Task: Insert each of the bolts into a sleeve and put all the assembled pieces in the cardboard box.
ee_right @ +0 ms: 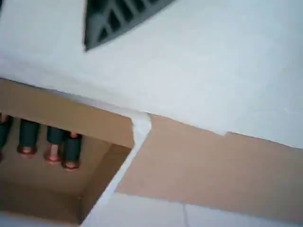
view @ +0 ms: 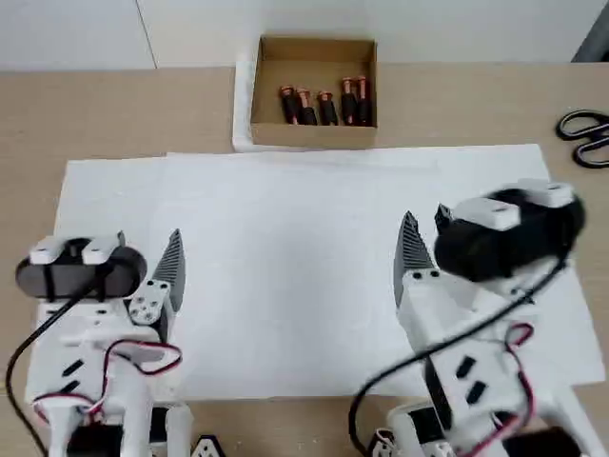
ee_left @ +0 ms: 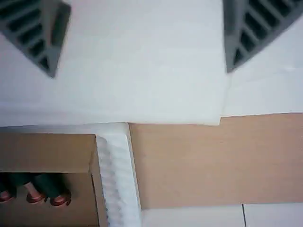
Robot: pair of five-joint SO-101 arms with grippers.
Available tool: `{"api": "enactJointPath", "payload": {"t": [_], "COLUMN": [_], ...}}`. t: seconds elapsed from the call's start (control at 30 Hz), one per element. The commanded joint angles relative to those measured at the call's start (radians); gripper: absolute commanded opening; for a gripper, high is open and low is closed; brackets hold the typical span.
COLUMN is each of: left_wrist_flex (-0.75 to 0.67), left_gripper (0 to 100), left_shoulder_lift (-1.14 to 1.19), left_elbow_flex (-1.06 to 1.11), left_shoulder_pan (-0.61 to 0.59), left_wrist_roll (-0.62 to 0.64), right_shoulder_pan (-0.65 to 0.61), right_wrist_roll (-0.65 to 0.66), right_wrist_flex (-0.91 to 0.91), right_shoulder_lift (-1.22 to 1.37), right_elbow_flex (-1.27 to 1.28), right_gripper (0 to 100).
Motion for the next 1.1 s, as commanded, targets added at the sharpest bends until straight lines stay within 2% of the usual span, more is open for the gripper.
{"api": "enactJointPath", "payload": {"t": [0.0, 0.17, 0.37, 0.7, 0.83, 1.07], "left_wrist_flex": [-0.120, -0.190, -0.187, -0.184, -0.183, -0.183], "left_gripper": [22, 22, 22, 22, 22, 22], "left_shoulder_lift": [-0.061, -0.080, -0.080, -0.078, -0.078, -0.078], "left_elbow_flex": [0.140, 0.314, 0.395, 0.530, 0.532, 0.532], "left_shoulder_pan": [0.000, 0.002, 0.008, 0.132, 0.138, 0.138], "left_wrist_roll": [-0.005, -0.005, -0.002, -0.002, -0.002, -0.002], "right_shoulder_pan": [0.093, 0.171, 0.182, 0.182, 0.183, 0.183], "right_wrist_roll": [0.011, 0.012, 0.014, 0.012, 0.012, 0.012], "right_wrist_flex": [-0.228, -0.429, -0.455, -0.460, -0.518, -0.518], "right_shoulder_lift": [-0.134, -0.351, -0.533, -0.526, -0.526, -0.524], "right_elbow_flex": [0.336, 0.707, 0.993, 1.162, 1.220, 1.221], "right_gripper": [12.1, 11.9, 11.9, 12.1, 12.0, 11.9]}}
